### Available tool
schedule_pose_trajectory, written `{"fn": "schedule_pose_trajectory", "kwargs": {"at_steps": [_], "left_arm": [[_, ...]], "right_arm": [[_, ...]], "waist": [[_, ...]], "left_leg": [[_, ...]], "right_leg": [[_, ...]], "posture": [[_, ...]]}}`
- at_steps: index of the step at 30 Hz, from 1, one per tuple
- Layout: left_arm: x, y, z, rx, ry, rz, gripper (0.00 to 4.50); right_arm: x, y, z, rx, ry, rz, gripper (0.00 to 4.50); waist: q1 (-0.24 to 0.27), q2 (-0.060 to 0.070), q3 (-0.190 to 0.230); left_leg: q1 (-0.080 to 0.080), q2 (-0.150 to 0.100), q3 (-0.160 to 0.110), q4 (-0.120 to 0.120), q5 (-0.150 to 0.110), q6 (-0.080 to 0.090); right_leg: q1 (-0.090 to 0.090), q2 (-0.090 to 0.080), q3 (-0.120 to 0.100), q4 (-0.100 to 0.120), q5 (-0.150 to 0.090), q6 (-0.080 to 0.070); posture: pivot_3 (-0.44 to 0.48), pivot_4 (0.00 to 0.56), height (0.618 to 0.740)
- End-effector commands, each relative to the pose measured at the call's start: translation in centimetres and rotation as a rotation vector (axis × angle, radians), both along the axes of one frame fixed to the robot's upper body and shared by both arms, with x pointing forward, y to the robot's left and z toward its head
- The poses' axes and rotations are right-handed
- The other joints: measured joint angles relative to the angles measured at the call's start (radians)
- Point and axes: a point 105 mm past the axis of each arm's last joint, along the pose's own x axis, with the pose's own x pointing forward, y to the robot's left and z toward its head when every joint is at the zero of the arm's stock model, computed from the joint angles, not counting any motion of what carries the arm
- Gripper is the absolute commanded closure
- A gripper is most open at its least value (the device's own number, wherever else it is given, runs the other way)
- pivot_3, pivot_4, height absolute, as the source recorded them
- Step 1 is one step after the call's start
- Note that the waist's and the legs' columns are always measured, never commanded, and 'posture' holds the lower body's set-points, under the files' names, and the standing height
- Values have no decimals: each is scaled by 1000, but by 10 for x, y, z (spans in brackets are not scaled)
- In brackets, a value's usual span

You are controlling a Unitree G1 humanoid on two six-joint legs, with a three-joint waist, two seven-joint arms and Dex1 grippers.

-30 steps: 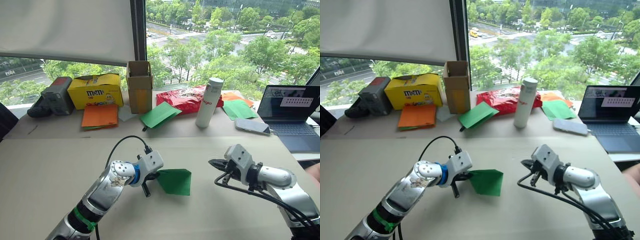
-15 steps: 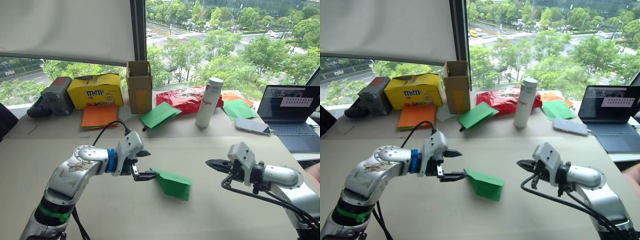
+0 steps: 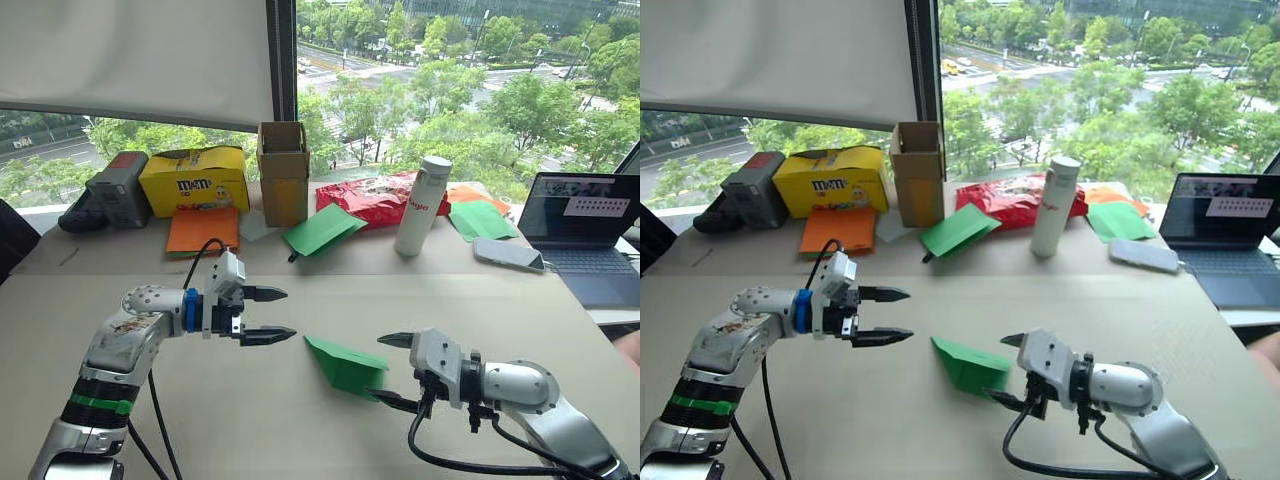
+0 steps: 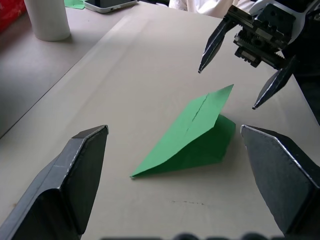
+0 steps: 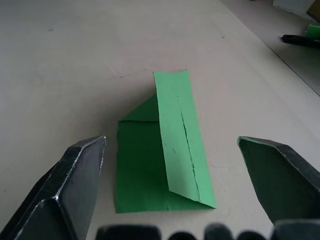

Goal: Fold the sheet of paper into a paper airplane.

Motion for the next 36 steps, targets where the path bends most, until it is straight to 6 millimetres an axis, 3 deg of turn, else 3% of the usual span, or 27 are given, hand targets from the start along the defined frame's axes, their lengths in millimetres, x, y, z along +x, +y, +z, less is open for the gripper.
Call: {"fn": "schedule_pose_trajectory", "kwargs": {"at_steps": [1, 6, 13, 16, 22, 23, 34, 35, 36], "left_arm": [[10, -1, 5, 17, -41, 6, 0], [22, -5, 3, 11, -81, 22, 0], [47, -18, -5, -46, -88, 77, 0], [29, -22, -2, -107, 42, -58, 0], [12, -23, -10, -63, 99, -182, 0], [11, -24, -12, -54, 101, -192, 524], [-11, -24, -46, 82, 44, -378, 4182], [-13, -26, -50, 86, 51, -388, 4477], [-15, -27, -54, 99, 45, -399, 4477]], "right_arm": [[7, -1, 5, 15, -90, -22, 314], [3, 2, -5, 10, -95, 17, 1893], [6, 7, -3, -4, -249, 100, 4299], [-1, 15, 1, -45, -327, 205, 4441], [-14, 26, -2, -126, -422, 377, 4441], [-16, 27, -3, -137, -436, 397, 4500], [-17, 24, -14, -184, -489, 492, 4500], [-17, 24, -14, -180, -487, 496, 4500], [-18, 24, -15, -177, -484, 501, 4500]], "waist": [[-1, 0, 0], [0, 0, 0], [0, 0, 0], [-6, -1, 0], [-13, -1, 0], [-13, -1, 0], [-10, -1, 0], [-9, -1, 0], [-9, -1, 0]], "left_leg": [[0, 0, 0, 0, 0, 0], [0, 0, 0, 0, 1, -1], [0, 0, 0, 1, 1, -1], [0, 0, 1, 1, 6, -9], [1, 1, 0, 0, 6, -11], [1, 1, 0, 0, 6, -11], [1, 1, 0, 0, 6, -10], [1, 1, 0, 0, 6, -10], [1, 1, 0, 0, 6, -10]], "right_leg": [[0, 0, 0, 0, 0, 0], [0, 1, 0, 1, 0, 0], [0, 0, -1, 1, -1, 1], [0, 1, 0, 1, 0, 1], [-1, 2, -1, 3, -1, 1], [0, 2, -1, 3, -1, 1], [0, 1, -1, 3, 0, 1], [0, 1, -1, 3, 0, 1], [0, 1, -1, 3, 0, 1]], "posture": [[0, 150, 739], [0, 150, 739], [0, 150, 739], [0, 150, 739], [0, 150, 739], [0, 150, 739], [0, 150, 739], [0, 150, 739], [0, 150, 739]]}}
